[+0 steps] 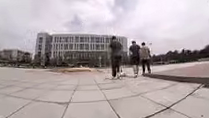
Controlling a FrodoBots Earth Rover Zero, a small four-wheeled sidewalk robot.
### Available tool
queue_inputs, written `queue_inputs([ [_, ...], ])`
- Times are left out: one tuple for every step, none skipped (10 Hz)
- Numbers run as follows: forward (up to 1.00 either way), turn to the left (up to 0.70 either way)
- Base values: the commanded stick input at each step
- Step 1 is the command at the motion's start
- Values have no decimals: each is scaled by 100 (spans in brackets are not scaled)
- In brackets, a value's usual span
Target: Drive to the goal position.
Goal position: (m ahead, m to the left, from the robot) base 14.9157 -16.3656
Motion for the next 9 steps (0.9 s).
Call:
queue_inputs([
  [70, 0],
  [70, 0],
  [70, 0],
  [70, 0],
  [70, 0],
  [70, 0],
  [70, 0],
  [70, 0],
  [70, 0],
])
